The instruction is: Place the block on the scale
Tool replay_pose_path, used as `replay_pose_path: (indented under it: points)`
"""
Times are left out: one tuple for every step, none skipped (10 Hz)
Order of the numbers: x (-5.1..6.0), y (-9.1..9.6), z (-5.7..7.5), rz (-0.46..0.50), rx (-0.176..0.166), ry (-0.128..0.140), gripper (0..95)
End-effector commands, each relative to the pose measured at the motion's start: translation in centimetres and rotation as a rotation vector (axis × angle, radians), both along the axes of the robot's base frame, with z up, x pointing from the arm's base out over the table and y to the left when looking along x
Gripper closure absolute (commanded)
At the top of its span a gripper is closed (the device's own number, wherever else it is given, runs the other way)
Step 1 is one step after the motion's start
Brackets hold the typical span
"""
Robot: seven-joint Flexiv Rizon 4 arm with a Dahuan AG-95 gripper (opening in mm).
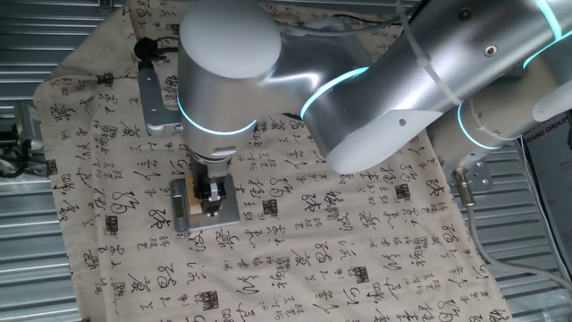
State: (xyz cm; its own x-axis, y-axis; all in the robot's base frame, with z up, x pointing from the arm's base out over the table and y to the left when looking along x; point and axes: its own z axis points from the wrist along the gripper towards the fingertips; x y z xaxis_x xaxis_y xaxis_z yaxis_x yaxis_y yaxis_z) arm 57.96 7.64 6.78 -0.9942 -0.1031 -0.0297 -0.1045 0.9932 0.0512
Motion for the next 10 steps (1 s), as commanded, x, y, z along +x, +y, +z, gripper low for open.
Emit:
replay_pose_path:
  points:
    - [0.04,0.01,-0.12,0.000,0.002,-0.004,95.0]
    - [0.04,0.05,-0.22,-0.001,0.002,-0.005,95.0]
    - [0.04,0.06,-0.29,-0.002,0.000,-0.005,95.0]
    - [0.03,0.06,-0.33,-0.002,0.000,-0.006,95.0]
    - [0.00,0.06,-0.37,-0.001,0.001,-0.009,95.0]
    - [-0.07,0.01,-0.48,0.006,0.002,-0.018,95.0]
    - [-0.11,-0.02,-0.53,0.006,0.006,-0.020,95.0]
    - [-0.15,-0.04,-0.57,0.007,0.005,-0.021,95.0]
    - [-0.15,-0.05,-0.58,0.010,0.003,-0.020,95.0]
    - [-0.15,-0.05,-0.59,0.012,0.003,-0.021,95.0]
